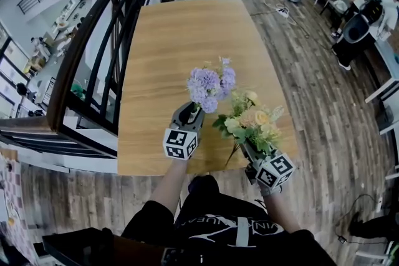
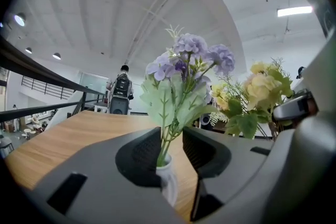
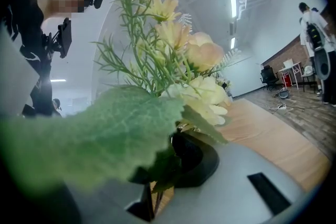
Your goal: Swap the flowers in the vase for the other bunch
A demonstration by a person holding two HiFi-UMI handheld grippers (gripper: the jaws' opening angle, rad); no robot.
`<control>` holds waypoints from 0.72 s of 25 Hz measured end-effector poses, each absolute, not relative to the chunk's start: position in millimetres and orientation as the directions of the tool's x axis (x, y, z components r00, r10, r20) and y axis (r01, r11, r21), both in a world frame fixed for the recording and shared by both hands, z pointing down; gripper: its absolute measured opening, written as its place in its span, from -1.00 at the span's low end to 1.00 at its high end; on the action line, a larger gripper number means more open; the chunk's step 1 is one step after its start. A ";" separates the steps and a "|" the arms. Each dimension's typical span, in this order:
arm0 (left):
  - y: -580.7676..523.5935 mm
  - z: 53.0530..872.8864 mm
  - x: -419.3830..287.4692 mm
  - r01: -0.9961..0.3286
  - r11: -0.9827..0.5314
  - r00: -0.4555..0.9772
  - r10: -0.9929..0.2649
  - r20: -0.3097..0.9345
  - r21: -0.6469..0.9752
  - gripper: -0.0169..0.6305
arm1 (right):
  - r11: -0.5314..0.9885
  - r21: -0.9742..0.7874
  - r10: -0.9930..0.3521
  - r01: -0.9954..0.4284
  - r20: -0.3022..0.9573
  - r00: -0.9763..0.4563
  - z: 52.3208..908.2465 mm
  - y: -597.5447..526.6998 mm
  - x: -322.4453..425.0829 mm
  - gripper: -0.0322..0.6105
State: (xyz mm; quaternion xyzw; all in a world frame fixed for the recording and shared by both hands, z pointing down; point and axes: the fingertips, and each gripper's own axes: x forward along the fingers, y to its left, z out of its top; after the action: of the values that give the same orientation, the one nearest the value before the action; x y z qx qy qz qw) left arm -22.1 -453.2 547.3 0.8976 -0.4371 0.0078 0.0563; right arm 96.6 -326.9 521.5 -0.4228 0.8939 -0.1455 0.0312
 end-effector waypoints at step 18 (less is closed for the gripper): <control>-450.9 490.0 -49.7 -0.843 -0.528 0.521 -0.849 -0.091 0.102 -0.74 | 0.625 -0.293 -0.746 -0.724 0.050 -0.664 513.9 -333.3 90.5 -0.72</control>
State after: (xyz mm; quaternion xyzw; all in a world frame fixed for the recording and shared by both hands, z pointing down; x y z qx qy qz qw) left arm -49.7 -450.9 490.0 0.8718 -0.4851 -0.0650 0.0226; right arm 90.5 -333.3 513.9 -0.4079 0.9006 -0.1454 0.0379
